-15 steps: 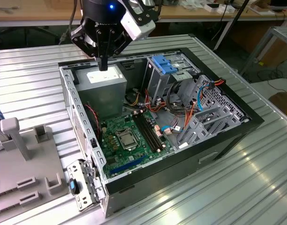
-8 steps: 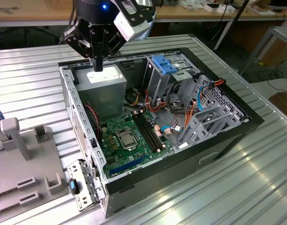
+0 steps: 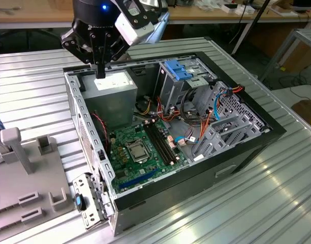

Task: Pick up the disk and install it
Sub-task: 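Reach for the disk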

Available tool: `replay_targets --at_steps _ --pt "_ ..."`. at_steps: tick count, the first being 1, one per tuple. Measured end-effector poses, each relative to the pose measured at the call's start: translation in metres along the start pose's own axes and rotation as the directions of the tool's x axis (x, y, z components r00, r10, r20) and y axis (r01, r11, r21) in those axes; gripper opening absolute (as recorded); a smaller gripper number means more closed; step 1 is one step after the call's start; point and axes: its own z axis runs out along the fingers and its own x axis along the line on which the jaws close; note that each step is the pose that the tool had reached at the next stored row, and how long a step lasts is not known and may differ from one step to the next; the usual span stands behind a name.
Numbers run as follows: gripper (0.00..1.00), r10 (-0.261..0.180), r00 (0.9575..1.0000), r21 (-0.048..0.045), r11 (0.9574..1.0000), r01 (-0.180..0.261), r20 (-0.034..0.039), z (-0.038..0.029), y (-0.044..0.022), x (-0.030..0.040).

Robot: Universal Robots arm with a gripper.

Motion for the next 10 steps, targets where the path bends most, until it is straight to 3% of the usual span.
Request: replay_targets --at_steps 10 --pt "0.11 0.0 1.0 0.0 1.0 0.0 0.0 -0.0004 -0.001 0.0131"
